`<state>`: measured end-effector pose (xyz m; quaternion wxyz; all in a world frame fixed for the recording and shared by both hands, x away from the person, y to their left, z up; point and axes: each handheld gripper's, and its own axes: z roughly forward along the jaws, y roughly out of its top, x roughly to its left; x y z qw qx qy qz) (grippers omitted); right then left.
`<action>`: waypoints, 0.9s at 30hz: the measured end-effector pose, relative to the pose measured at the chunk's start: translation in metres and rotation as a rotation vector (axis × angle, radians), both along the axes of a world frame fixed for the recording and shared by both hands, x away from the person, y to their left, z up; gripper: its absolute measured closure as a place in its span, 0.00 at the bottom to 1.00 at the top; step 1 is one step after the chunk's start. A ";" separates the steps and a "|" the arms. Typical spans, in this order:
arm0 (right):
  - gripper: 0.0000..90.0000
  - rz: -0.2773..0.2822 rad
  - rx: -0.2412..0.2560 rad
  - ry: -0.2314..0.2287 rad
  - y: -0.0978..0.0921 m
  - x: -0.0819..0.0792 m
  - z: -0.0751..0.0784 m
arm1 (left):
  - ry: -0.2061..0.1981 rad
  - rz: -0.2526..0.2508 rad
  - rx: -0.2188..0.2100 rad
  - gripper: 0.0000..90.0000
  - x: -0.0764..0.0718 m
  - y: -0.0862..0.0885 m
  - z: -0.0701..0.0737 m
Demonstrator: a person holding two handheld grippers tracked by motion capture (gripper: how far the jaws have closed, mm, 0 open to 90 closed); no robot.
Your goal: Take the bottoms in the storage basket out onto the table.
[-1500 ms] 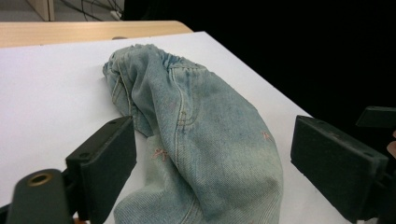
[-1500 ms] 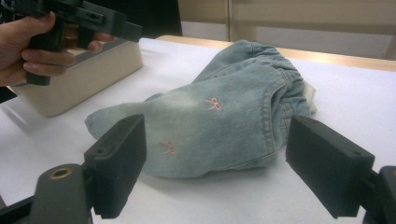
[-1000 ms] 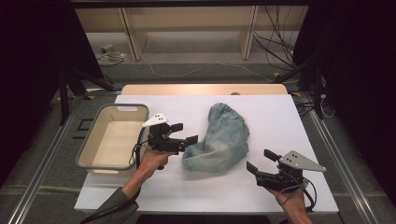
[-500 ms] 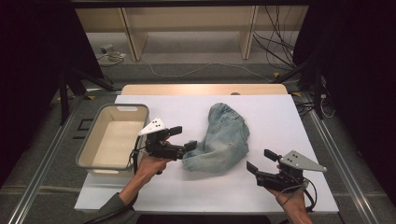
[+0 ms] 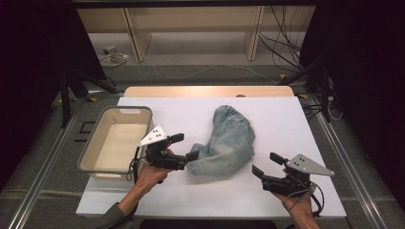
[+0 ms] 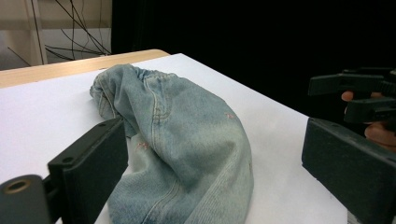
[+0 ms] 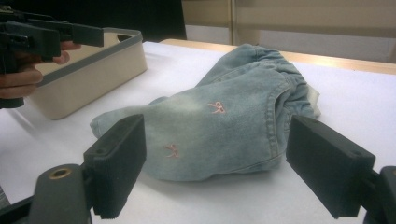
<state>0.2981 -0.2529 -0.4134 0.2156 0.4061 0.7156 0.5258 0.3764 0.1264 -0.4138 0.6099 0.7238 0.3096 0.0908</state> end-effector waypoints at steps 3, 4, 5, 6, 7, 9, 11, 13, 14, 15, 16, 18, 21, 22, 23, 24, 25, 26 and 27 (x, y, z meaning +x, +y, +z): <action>0.23 0.003 0.000 -0.002 0.000 0.000 0.000 | -0.011 0.008 -0.010 0.08 -0.002 0.004 0.001; 0.23 0.003 0.000 -0.002 0.000 0.000 0.000 | -0.010 0.011 -0.012 0.08 -0.003 0.005 0.001; 0.23 0.003 -0.001 -0.003 0.000 0.000 0.000 | -0.014 0.016 -0.014 0.08 -0.004 0.007 0.002; 0.23 0.003 -0.001 -0.003 0.000 0.000 0.000 | -0.014 0.016 -0.014 0.08 -0.004 0.007 0.002; 0.23 0.003 -0.001 -0.002 0.000 0.000 0.000 | -0.013 0.013 -0.008 0.08 -0.005 0.007 0.001; 0.23 0.007 0.002 -0.006 0.000 0.000 0.000 | -0.024 0.016 0.012 0.08 -0.006 0.008 0.000; 0.23 0.009 0.003 -0.008 0.001 0.000 0.000 | -0.022 0.016 0.018 0.08 -0.007 0.008 -0.001; 0.23 0.010 0.001 -0.009 0.001 0.000 0.000 | -0.021 0.017 0.015 0.08 -0.008 0.009 -0.002; 0.23 0.010 0.001 -0.009 0.001 0.000 0.000 | -0.023 0.017 0.014 0.08 -0.008 0.009 -0.001; 0.23 0.011 -0.002 -0.010 0.001 0.000 0.000 | -0.027 0.018 0.011 0.08 -0.009 0.009 -0.001; 0.23 0.011 -0.002 -0.010 0.001 0.000 0.000 | -0.030 0.018 0.011 0.08 -0.009 0.010 -0.001; 0.23 0.012 -0.001 -0.012 0.001 -0.001 0.000 | -0.040 0.018 0.021 0.08 -0.011 0.010 -0.001; 0.23 0.014 -0.001 -0.012 0.001 -0.001 0.000 | -0.053 0.023 0.026 0.08 -0.012 0.011 -0.002; 0.23 0.014 -0.001 -0.012 0.001 -0.001 0.000 | -0.055 0.023 0.029 0.08 -0.013 0.012 -0.003; 0.23 0.015 -0.003 -0.011 0.001 -0.001 0.000 | -0.058 0.024 0.029 0.07 -0.014 0.012 -0.003; 0.23 0.015 -0.003 -0.011 0.001 -0.001 0.000 | -0.063 0.026 0.029 0.07 -0.014 0.012 -0.003; 0.23 0.014 -0.002 -0.011 0.001 -0.001 0.000 | -0.067 0.026 0.026 0.07 -0.015 0.013 -0.003; 0.23 0.015 -0.002 -0.012 0.001 -0.001 0.000 | -0.072 0.027 0.029 0.07 -0.016 0.013 -0.003; 0.23 0.014 -0.001 -0.012 0.001 -0.001 0.000 | -0.077 0.026 0.033 0.07 -0.017 0.014 -0.003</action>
